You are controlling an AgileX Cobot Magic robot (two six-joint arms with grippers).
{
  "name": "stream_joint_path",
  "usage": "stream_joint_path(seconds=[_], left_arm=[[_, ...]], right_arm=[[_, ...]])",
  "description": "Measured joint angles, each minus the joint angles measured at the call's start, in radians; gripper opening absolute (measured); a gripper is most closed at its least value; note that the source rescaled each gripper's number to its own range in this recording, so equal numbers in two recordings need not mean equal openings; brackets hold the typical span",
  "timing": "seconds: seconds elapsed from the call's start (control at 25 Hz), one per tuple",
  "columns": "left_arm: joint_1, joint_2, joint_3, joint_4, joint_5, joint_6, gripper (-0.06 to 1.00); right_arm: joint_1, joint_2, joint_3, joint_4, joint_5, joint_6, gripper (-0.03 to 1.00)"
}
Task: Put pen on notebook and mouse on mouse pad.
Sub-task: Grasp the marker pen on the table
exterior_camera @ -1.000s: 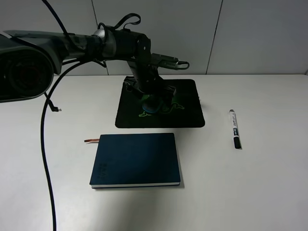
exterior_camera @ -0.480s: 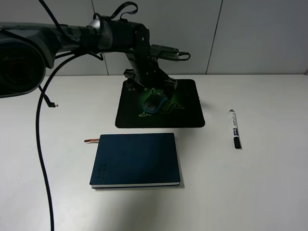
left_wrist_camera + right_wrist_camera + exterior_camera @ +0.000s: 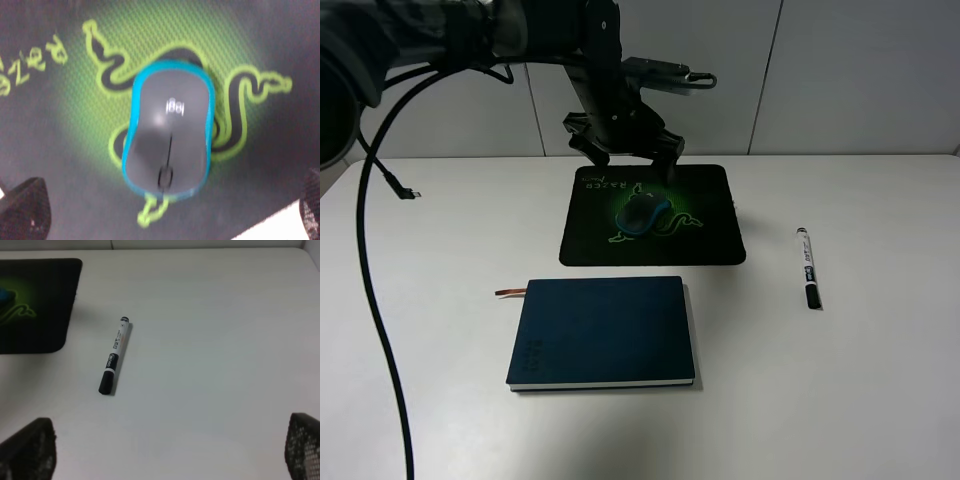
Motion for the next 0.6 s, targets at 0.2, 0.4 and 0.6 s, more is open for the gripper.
stream_joint_path(seconds=[0.2, 0.4, 0.6], left_arm=[[0.000, -0.075, 0.000, 0.002, 0.185, 0.033, 1.00], [0.000, -0.167, 0.000, 0.012, 0.285, 0.066, 1.00], [0.000, -0.269, 0.002, 0.022, 0.286, 0.066, 1.00]], right_arm=[[0.000, 0.000, 0.000, 0.000, 0.000, 0.000, 1.00], [0.000, 0.000, 0.000, 0.000, 0.000, 0.000, 1.00], [0.000, 0.000, 0.000, 0.000, 0.000, 0.000, 1.00]])
